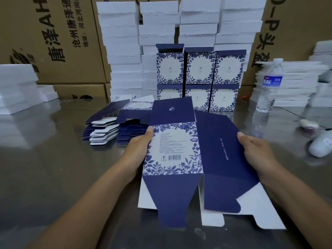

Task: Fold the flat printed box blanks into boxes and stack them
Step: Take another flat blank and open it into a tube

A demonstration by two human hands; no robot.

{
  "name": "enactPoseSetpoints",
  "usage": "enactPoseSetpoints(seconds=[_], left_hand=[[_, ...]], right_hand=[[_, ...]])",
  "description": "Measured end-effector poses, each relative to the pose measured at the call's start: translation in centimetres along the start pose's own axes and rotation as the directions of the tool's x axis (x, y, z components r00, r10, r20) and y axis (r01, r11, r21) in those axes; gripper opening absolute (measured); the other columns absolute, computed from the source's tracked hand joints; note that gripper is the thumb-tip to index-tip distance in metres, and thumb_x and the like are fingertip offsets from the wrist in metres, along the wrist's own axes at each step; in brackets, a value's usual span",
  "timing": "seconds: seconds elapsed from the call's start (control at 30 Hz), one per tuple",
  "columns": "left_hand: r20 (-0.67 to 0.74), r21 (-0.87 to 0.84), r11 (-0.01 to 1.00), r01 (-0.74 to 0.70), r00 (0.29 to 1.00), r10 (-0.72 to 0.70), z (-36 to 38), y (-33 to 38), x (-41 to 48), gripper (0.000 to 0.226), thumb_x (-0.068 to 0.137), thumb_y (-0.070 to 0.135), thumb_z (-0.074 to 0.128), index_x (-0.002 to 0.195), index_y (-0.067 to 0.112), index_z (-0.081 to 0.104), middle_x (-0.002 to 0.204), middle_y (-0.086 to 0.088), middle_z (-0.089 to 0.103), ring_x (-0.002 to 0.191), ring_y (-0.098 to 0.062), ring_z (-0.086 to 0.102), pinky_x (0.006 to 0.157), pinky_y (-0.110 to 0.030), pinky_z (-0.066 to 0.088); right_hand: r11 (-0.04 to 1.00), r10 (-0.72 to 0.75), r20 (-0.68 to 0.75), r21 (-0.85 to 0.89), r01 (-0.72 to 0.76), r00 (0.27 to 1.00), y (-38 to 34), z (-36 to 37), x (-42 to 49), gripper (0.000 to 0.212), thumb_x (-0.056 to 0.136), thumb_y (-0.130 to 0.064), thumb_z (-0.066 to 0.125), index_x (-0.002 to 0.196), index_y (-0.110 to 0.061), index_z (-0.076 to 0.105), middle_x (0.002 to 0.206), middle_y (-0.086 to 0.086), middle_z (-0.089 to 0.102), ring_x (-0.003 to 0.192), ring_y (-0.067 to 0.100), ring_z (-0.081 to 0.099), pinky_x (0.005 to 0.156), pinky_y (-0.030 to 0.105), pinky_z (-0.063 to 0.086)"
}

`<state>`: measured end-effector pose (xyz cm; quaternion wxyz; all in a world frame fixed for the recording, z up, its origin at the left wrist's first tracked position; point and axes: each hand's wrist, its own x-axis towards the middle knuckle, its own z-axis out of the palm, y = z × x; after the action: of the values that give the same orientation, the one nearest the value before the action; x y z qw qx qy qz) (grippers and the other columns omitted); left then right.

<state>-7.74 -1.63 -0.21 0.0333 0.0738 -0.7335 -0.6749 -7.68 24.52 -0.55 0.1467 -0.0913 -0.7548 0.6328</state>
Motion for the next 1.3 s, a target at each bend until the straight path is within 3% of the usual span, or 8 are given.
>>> enactPoseSetpoints(seconds=[0.1, 0.27, 0.37, 0.6, 0.7, 1.0, 1.1, 1.3], left_hand=[[-0.003, 0.004, 1.000, -0.014, 1.000, 0.014, 0.0, -0.2, -0.2, 0.043, 0.097, 0.044, 0.045, 0.065, 0.021, 0.062, 0.066, 0.000, 0.061, 0.059, -0.014, 0.057, 0.057, -0.025, 0.040], [-0.137, 0.034, 0.998, -0.051, 0.989, 0.055, -0.5, 0.5, -0.3, 0.045, 0.100, 0.033, 0.044, 0.057, 0.018, 0.044, 0.031, 0.012, 0.034, 0.024, -0.002, 0.030, 0.028, -0.013, 0.021], [-0.150, -0.039, 0.998, -0.046, 0.988, 0.039, -0.6, 0.7, -0.4, 0.045, 0.100, 0.028, 0.043, 0.057, 0.016, 0.039, 0.027, 0.012, 0.036, 0.021, -0.002, 0.032, 0.025, -0.011, 0.020], [0.001, -0.115, 0.993, 0.024, 1.000, -0.024, -0.4, 0.0, 0.1, 0.042, 0.097, 0.045, 0.045, 0.078, 0.017, 0.070, 0.073, 0.003, 0.074, 0.062, -0.016, 0.070, 0.067, -0.028, 0.050], [0.011, -0.079, 0.997, 0.006, 1.000, -0.006, -0.2, 0.0, 0.0, 0.040, 0.096, 0.049, 0.044, 0.079, 0.022, 0.068, 0.065, 0.013, 0.072, 0.058, -0.005, 0.068, 0.059, -0.025, 0.049], [-0.112, -0.136, 0.991, 0.019, 0.993, -0.035, -1.0, 0.2, 0.3, 0.030, 0.097, 0.041, 0.048, 0.086, 0.019, 0.066, 0.056, 0.010, 0.065, 0.044, -0.004, 0.061, 0.036, -0.013, 0.040], [-0.138, -0.192, 0.981, 0.029, 0.989, -0.056, -1.1, 0.2, 0.2, 0.031, 0.097, 0.038, 0.049, 0.076, 0.017, 0.059, 0.038, 0.010, 0.056, 0.029, -0.001, 0.051, 0.027, -0.012, 0.034], [-0.106, -0.176, 0.984, 0.035, 0.993, -0.054, -0.8, 0.4, 0.3, 0.035, 0.096, 0.042, 0.049, 0.076, 0.016, 0.060, 0.053, 0.003, 0.063, 0.035, 0.000, 0.056, 0.031, -0.012, 0.039]], right_hand=[[1.000, -0.017, -0.021, 0.008, 0.017, 1.000, 0.1, 0.1, 0.0, 0.046, 0.096, -0.033, 0.050, 0.094, 0.012, 0.060, 0.083, 0.031, 0.064, 0.069, 0.024, 0.055, 0.068, 0.035, 0.045], [0.999, -0.037, 0.083, 0.016, 0.036, 0.996, 0.2, 0.6, -0.2, 0.044, 0.095, -0.040, 0.049, 0.065, -0.020, 0.073, 0.066, -0.004, 0.072, 0.055, 0.009, 0.066, 0.050, 0.019, 0.051], [0.996, -0.060, 0.137, -0.053, 0.067, 0.989, 0.2, 0.8, -0.4, 0.043, 0.096, -0.035, 0.049, 0.065, -0.014, 0.071, 0.067, -0.003, 0.072, 0.057, 0.010, 0.065, 0.054, 0.019, 0.049], [0.990, -0.101, 0.017, -0.098, 0.103, 0.995, 0.2, 0.3, 0.4, 0.044, 0.097, -0.027, 0.048, 0.092, 0.015, 0.062, 0.077, 0.028, 0.060, 0.069, 0.020, 0.051, 0.058, 0.027, 0.038], [0.988, -0.119, -0.023, -0.106, 0.116, 0.993, 0.3, 0.1, 0.7, 0.045, 0.098, -0.027, 0.048, 0.093, 0.016, 0.060, 0.090, 0.035, 0.062, 0.070, 0.019, 0.050, 0.058, 0.025, 0.038], [0.995, -0.090, 0.163, 0.054, 0.082, 0.982, 0.5, 0.8, -0.3, 0.041, 0.096, -0.038, 0.048, 0.067, -0.031, 0.075, 0.072, -0.005, 0.074, 0.064, 0.010, 0.069, 0.069, 0.030, 0.054], [0.997, -0.069, 0.223, -0.009, 0.073, 0.972, 0.4, 0.6, -0.4, 0.043, 0.096, -0.036, 0.049, 0.063, -0.028, 0.075, 0.067, -0.003, 0.073, 0.057, 0.012, 0.068, 0.059, 0.026, 0.050], [0.998, -0.060, 0.167, 0.032, 0.055, 0.984, 0.1, 0.2, -0.4, 0.037, 0.097, -0.026, 0.049, 0.069, -0.013, 0.069, 0.054, -0.005, 0.068, 0.045, 0.006, 0.061, 0.041, 0.012, 0.044]])
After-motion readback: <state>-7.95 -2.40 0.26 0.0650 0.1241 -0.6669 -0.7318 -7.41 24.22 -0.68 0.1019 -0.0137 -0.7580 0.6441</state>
